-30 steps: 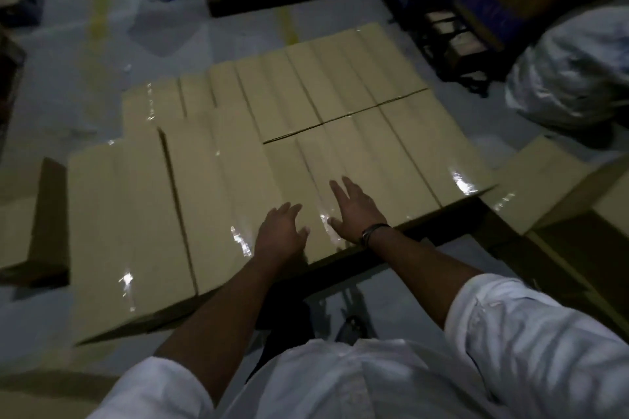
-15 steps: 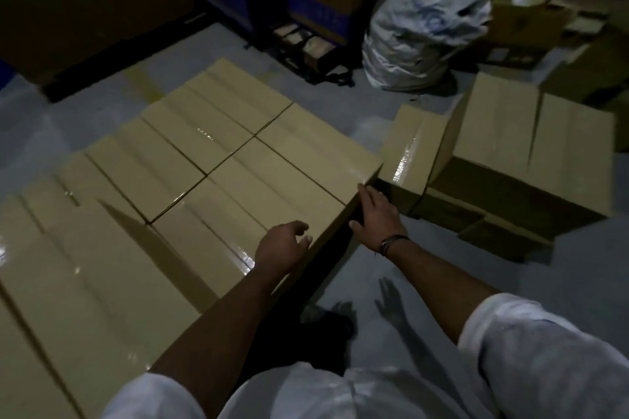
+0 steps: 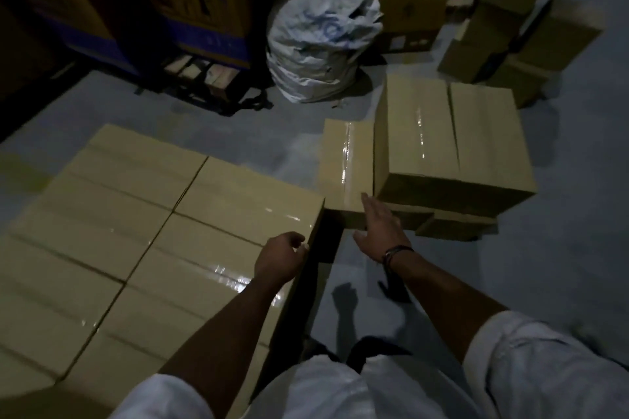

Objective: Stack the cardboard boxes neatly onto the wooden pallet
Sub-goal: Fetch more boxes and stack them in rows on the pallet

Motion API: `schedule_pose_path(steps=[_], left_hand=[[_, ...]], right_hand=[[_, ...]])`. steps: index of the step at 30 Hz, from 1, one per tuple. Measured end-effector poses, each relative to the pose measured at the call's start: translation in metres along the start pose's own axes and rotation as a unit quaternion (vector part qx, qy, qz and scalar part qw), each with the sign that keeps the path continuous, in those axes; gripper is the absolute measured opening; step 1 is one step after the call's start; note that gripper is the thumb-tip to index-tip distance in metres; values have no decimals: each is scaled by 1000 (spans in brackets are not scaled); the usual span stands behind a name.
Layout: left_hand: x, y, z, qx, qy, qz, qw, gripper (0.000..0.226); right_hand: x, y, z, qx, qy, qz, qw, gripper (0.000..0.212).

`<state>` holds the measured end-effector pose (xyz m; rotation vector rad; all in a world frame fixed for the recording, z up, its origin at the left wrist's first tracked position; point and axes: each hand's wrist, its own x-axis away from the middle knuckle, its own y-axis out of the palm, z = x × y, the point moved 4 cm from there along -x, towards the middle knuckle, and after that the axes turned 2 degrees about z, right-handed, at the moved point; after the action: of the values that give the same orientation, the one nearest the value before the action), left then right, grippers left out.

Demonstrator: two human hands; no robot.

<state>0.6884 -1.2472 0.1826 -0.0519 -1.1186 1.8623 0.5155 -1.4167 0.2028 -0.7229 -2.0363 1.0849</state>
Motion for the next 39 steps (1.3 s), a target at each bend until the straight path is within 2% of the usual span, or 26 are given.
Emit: schedule_pose_path(steps=[10,15,20,26,33,39], left_hand=[[-129,26,112,-70,76,-68,992,32],[-201,54,173,-87,53,-72,992,34],[-281,94,237,-89,29,-74,993,33],[-369,152,287,-70,-16,-97,993,34],[-456,200,319,-110,-27,-69,991,41],[-512,232,332,-122,-63,-85,987,66]], right_hand=[[-86,-65,108,-80,131,62,986,89],[-168,-91,182,-96,146,56,983,87],[-263,-109,261,-113,161,6,980,87],[-359,-133,335,-113,192,-1,975,86],[-444,-134,386,-133,195,1,972,85],[-502,-119,403,-133,182,-12,974,84]])
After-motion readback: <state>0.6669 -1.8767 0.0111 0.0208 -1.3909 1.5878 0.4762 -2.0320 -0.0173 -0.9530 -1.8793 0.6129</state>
